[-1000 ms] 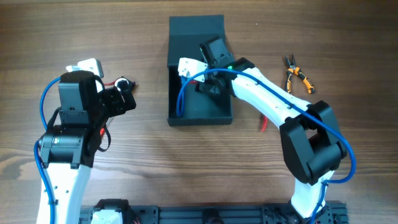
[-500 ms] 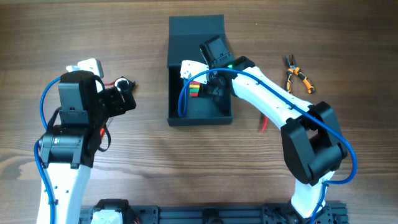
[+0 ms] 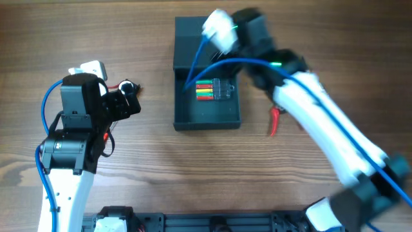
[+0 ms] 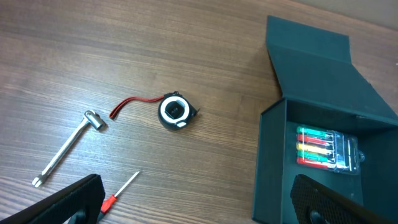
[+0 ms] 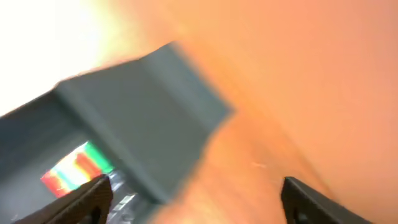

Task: Pack container
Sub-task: 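Release the case and move the right gripper to the orange pliers, then grasp the orange-black pliers by the handle with the right gripper, then carry the pliers into the green box and release them, then move the right gripper to the red wire strippers and grasp them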

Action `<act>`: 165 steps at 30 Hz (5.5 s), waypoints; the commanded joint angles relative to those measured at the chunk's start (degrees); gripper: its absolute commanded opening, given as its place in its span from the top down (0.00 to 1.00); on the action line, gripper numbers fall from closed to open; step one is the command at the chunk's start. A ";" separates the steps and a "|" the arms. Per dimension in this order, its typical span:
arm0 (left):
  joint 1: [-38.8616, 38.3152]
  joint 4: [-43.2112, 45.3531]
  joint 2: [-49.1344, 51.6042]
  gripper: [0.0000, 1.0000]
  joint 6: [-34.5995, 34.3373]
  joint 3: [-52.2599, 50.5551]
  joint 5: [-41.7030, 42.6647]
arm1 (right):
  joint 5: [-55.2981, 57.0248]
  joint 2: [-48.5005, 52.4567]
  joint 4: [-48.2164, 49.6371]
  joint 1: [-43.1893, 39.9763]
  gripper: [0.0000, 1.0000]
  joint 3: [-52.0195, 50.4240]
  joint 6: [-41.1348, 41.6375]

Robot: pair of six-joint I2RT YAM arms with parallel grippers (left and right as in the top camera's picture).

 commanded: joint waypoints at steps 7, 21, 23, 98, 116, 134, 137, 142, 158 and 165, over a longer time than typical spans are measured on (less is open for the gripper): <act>0.39 0.15 0.00 0.00 0.92 0.98 -0.31 | -16.83 -0.24 -13.99 -30.45 0.00 -3.21 22.16; 0.39 0.15 0.00 0.00 0.92 0.98 -0.31 | -11.21 15.63 -18.56 -33.59 0.21 -4.92 31.93; 0.39 0.15 0.00 0.00 0.92 0.98 -0.31 | -11.23 17.42 -18.49 -33.53 0.25 -4.92 31.93; 0.39 0.15 0.00 0.00 0.92 0.98 -0.33 | -17.86 -2.08 -21.22 2.34 0.96 -4.50 -17.27; 0.39 0.15 0.00 0.00 0.92 0.98 -0.33 | -15.13 16.83 -21.11 7.02 0.96 -4.50 -20.39; 0.39 0.15 0.00 0.00 0.92 0.98 -0.31 | -16.11 17.68 -20.00 7.76 0.48 -4.31 -16.06; 0.39 0.15 0.00 0.00 0.92 0.98 -0.31 | -11.76 15.21 -20.04 7.74 0.50 -2.49 -14.10; 0.39 0.15 0.00 0.00 0.92 0.98 -0.33 | 7.87 6.54 -15.32 6.71 0.43 -0.48 -1.18; 0.39 0.15 0.00 0.00 0.92 0.98 -0.33 | -7.74 5.29 -19.67 -24.59 0.20 -5.07 21.38; 0.39 0.15 0.00 0.00 0.92 0.98 -0.31 | -11.76 7.45 -17.55 -25.53 0.18 -18.62 14.99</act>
